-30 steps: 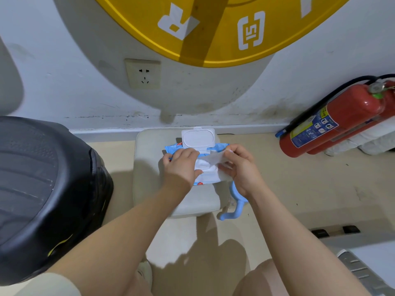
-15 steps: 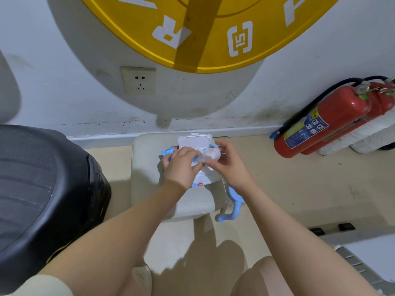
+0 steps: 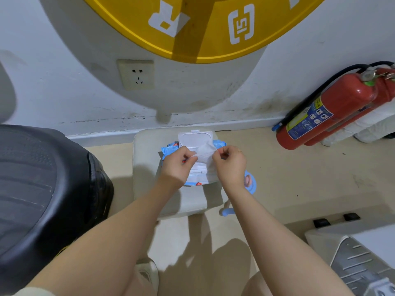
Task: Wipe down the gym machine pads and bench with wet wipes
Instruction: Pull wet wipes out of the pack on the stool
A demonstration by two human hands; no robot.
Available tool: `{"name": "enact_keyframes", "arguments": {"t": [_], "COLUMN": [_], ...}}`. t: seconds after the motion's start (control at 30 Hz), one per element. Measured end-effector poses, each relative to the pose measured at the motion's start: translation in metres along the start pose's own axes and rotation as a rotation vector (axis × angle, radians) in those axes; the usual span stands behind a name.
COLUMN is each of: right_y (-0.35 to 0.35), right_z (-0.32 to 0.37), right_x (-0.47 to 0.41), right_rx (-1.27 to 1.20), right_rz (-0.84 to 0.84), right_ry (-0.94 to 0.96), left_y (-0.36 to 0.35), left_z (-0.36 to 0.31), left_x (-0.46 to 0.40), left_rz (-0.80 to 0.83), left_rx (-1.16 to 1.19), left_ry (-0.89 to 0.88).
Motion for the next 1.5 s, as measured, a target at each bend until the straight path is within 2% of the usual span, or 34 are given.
{"name": "enact_keyframes", "arguments": {"t": [0.1,0.17,0.2,0.23,0.3,0.53,0.7,0.77,0.83,0.93,1.03,1.13,1.2,1.3,1.4,1.5], "right_y": [0.010,0.015,0.017,0.019,0.025,0.046,0.067,0.086,0.092,0.081,0.061,0.044,0.033,0.028,0.025,0.017], "right_z": [-0.005,-0.004,-0.001,0.001,0.007,0.013,0.018,0.021,0.026,0.021,0.009,0.010,0.009,0.016,0.031,0.037], "right_x": [-0.003,-0.006,-0.007,-0.009,-0.011,-0.031,-0.038,-0.053,-0.056,-0.043,-0.035,-0.027,-0.020,-0.010,0.001,0.004], "right_rx": [-0.311,-0.561,-0.600,-0.600,-0.565,-0.542,-0.583,-0.478,-0.322,-0.266,-0.150,0.117,0.279,0.329,0.256,0.292], "right_rz": [-0.053,0.018,0.075,0.120,0.136,-0.048,-0.227,-0.217,-0.032,0.213,0.267,0.337,0.392,0.360,0.434,0.552], "right_ry": [-0.300,-0.445,-0.462,-0.460,-0.424,-0.356,-0.362,-0.258,-0.169,-0.228,-0.205,-0.006,0.119,0.198,0.306,0.339], "left_y": [0.000,-0.001,-0.002,-0.004,-0.007,-0.008,-0.012,-0.012,-0.011,-0.005,0.002,0.009,0.015,0.017,0.017,0.015], "left_z": [0.008,0.008,0.006,0.004,0.002,-0.005,-0.017,-0.019,-0.018,-0.013,-0.014,-0.012,-0.010,-0.009,-0.013,-0.013], "left_x": [-0.002,-0.003,-0.002,-0.003,-0.006,-0.003,-0.001,-0.001,-0.006,-0.008,-0.003,-0.003,-0.002,-0.001,-0.008,-0.016], "left_rz": [-0.019,0.044,0.110,0.160,0.139,0.092,0.110,0.099,0.065,0.068,0.119,0.078,0.023,-0.113,-0.064,0.001], "left_rx": [-0.148,-0.313,-0.422,-0.536,-0.688,-0.841,-1.049,-1.031,-0.887,-0.578,-0.453,-0.328,-0.314,-0.510,-0.446,-0.340], "left_ry": [-0.043,-0.155,-0.215,-0.246,-0.273,-0.318,-0.434,-0.432,-0.368,-0.206,-0.144,-0.191,-0.268,-0.404,-0.302,-0.197]}}
Point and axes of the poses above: each hand's wrist, its own x-axis away from the middle knuckle, its own y-axis out of the back of the hand, z = x × y, the point moved 2 cm from there along -x, towards the middle knuckle, and after that the axes turned 9 degrees about -z, right-handed, at the moved point
